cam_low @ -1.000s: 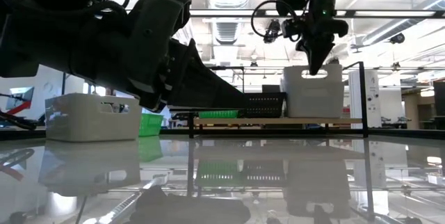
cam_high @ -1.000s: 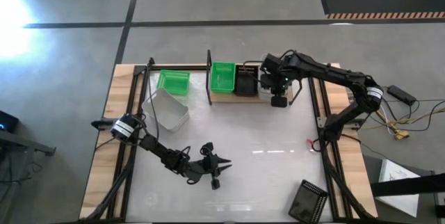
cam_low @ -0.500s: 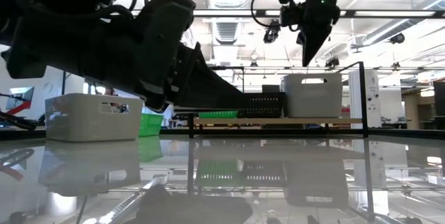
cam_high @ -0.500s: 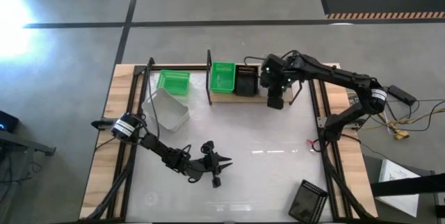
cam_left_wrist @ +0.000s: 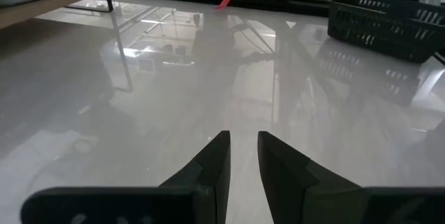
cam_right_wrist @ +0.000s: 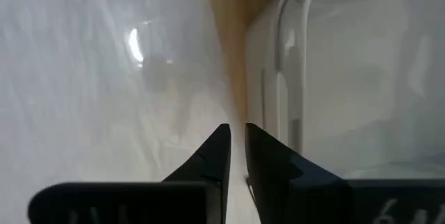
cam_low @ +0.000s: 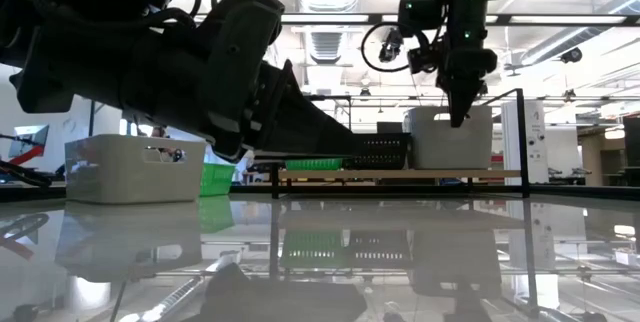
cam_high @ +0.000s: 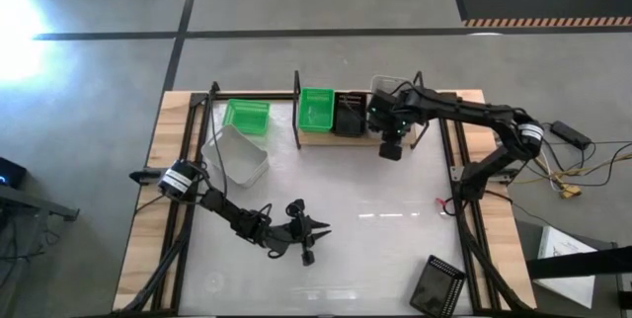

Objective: Stack baskets on shelf by color
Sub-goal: Stack the bottom gray bin on top of the other gray bin on the shelf, then stack the green bin on top of the other green bin on the shelf

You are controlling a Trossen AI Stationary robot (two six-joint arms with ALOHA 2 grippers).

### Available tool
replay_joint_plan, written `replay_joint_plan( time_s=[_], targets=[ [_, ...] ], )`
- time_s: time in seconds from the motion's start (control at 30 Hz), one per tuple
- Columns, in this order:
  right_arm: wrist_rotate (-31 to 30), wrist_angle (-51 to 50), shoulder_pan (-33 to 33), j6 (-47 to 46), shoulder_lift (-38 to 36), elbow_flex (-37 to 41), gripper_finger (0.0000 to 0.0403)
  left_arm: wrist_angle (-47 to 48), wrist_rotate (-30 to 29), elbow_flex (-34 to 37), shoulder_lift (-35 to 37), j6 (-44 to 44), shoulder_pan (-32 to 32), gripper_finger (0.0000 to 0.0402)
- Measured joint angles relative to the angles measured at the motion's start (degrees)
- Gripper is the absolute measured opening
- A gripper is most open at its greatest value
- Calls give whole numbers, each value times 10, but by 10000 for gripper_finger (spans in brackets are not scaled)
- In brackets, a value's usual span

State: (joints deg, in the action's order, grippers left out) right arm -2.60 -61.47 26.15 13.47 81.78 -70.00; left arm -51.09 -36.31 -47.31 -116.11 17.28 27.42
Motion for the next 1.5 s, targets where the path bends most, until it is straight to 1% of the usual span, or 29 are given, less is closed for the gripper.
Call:
replay_joint_plan(
  time_s=[0.1,0.23,0.37,0.5,0.6,0.7,0.83,0.97,1.03,1.13,1.23,1.33,1.43,1.5],
  targets=[
    [-16,-5,0,-5,-8,0,36,-11,0,0,0,0,0,58],
    [-24,-23,0,-15,-20,0,36,-13,1,0,0,0,0,58],
    [-62,-42,0,-25,-33,0,34,-13,1,0,0,1,0,58],
    [-66,-47,-1,-31,-49,0,34,-20,2,0,0,1,0,58],
    [-60,-43,-18,-53,-68,0,34,-23,2,0,0,1,0,58],
    [-60,-3,-57,-100,-99,17,34,-24,2,0,0,0,0,58],
    [-58,108,-139,-153,-155,89,34,-24,2,0,0,-1,0,58],
    [-68,223,-242,-239,-203,178,33,-24,2,0,0,-2,0,58],
    [-85,300,-305,-281,-216,223,33,-24,2,0,0,-2,0,58],
    [-140,427,-400,-321,-214,283,33,-24,2,0,1,-2,0,58],
    [-222,555,-489,-345,-187,327,33,-23,2,0,9,-8,3,58],
    [-310,670,-565,-345,-133,357,33,-22,10,0,27,-35,16,58],
    [-389,753,-616,-345,-65,364,33,-13,11,0,57,-70,34,58],
    [-414,799,-636,-345,-16,364,33,19,9,-3,84,-86,49,58]
  ],
)
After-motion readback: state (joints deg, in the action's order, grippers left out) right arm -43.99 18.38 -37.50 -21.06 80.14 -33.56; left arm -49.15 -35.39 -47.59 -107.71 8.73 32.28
